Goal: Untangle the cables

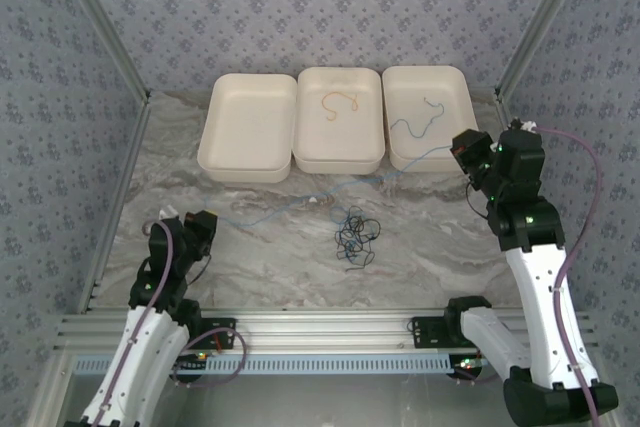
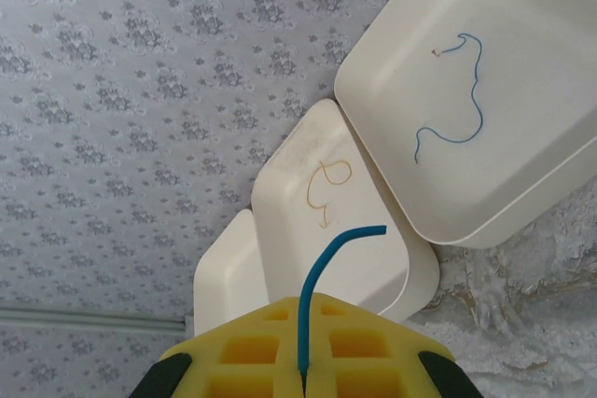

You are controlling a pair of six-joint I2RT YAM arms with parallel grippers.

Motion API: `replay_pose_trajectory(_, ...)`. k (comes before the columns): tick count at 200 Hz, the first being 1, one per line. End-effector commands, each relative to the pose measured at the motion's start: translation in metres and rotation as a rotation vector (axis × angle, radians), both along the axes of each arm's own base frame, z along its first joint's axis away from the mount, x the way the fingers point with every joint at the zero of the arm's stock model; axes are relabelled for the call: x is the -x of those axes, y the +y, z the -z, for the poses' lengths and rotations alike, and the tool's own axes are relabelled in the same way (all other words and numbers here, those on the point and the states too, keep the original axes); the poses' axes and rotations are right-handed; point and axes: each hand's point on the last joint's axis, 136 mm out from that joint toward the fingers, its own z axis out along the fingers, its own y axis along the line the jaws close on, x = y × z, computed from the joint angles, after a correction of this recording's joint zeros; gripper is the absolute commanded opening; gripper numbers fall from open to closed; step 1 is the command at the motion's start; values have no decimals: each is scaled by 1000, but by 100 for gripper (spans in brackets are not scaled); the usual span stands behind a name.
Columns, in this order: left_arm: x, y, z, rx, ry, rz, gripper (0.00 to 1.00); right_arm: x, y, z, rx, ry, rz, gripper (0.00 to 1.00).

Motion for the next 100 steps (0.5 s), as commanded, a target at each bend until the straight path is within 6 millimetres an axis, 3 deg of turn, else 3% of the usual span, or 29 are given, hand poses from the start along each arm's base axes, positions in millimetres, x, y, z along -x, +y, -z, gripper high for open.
replay_pose_trajectory(1,1,14,-1,199,9,-173,0,5,-1,-9,4,-31,-10,0)
replay_pose_trajectory(30,-2,21,-26,180,-41,-198,0,12,-7,2,7,-13,11,0)
replay_pose_trajectory(49,-17,12,-51,129,-55,-137,0,16,-9,6,18,-7,12,0)
replay_pose_trajectory(61,-39,1,-75,112,-92,-79,0,18,-9,9,23,-5,10,0)
replay_pose_trajectory(75,-72,-18,-118,69,-167,6,0,22,-12,16,39,6,19,0)
replay_pose_trajectory(100,-139,-81,-188,-30,-296,187,0,22,-14,23,79,22,16,0)
